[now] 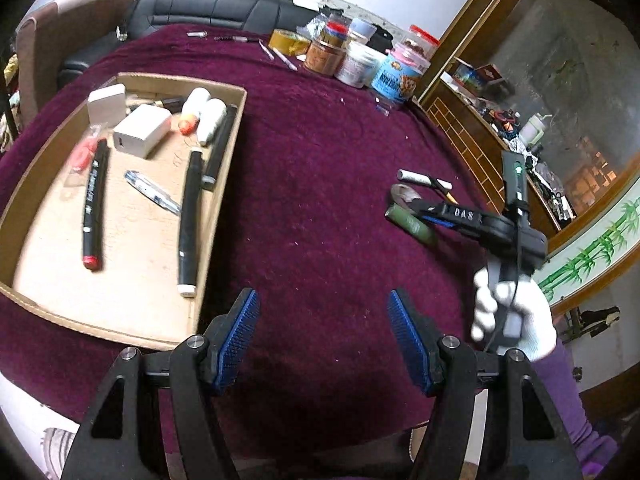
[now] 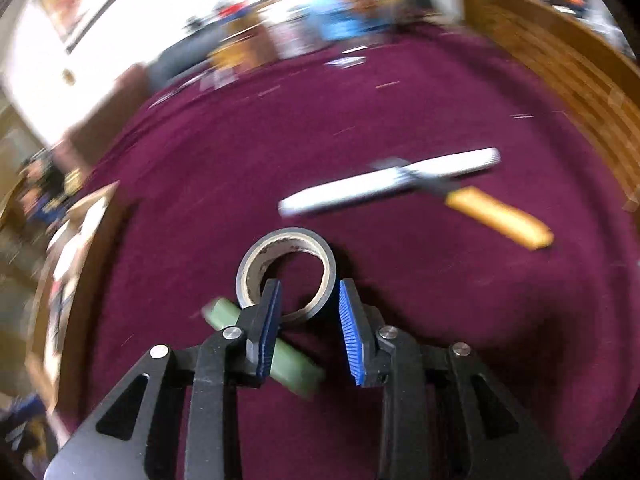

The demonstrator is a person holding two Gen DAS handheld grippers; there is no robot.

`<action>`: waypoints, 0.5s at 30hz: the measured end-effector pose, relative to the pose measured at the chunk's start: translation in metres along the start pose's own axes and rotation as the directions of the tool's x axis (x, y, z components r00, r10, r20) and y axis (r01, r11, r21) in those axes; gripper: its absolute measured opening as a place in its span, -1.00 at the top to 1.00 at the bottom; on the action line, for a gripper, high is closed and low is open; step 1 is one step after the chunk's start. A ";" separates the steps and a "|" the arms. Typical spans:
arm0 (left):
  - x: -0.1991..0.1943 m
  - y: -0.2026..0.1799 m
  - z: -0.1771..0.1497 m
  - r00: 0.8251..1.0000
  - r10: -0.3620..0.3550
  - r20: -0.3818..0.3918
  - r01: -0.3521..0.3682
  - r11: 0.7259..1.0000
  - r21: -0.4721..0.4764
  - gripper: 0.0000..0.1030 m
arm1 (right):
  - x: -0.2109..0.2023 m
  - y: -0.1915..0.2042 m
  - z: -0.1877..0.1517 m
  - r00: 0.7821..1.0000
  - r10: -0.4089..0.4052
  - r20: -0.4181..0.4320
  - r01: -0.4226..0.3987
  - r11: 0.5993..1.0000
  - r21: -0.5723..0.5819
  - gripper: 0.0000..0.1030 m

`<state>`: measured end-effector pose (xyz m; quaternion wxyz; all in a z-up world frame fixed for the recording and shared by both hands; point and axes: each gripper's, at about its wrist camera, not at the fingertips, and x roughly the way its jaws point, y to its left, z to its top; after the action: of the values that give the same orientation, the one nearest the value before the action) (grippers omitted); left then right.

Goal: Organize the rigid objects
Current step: 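Raise both open tools and move back over the table, then grasp the green cylinder with the left tool while the right tool grasps the tape roll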

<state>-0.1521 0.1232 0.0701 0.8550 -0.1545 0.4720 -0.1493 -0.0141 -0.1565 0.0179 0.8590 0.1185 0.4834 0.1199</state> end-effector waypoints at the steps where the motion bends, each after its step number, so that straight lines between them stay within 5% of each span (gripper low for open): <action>1: 0.004 -0.001 0.000 1.000 -0.007 -0.014 0.007 1.000 -0.001 -0.18 | 0.000 0.008 -0.005 0.998 0.053 -0.022 -0.054 0.998 -0.027 0.47; 4: 0.013 -0.003 -0.003 0.998 -0.026 -0.055 0.026 1.000 -0.005 -0.18 | -0.007 0.018 -0.019 0.993 0.114 -0.032 -0.115 0.992 -0.056 0.46; 8: 0.024 -0.009 -0.006 0.996 -0.029 -0.089 0.030 1.000 0.000 -0.18 | -0.018 0.007 -0.019 0.999 0.038 0.028 -0.036 0.998 -0.059 0.46; 15: 0.037 -0.031 -0.012 0.991 -0.036 -0.130 0.044 0.998 0.056 -0.18 | -0.001 0.018 -0.007 0.999 0.030 0.015 -0.029 0.996 -0.079 0.46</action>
<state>-0.1465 0.0784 0.0485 0.8238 -0.1290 0.5184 -0.1896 -0.0219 -0.1391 0.0207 0.8649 0.0927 0.4698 0.1506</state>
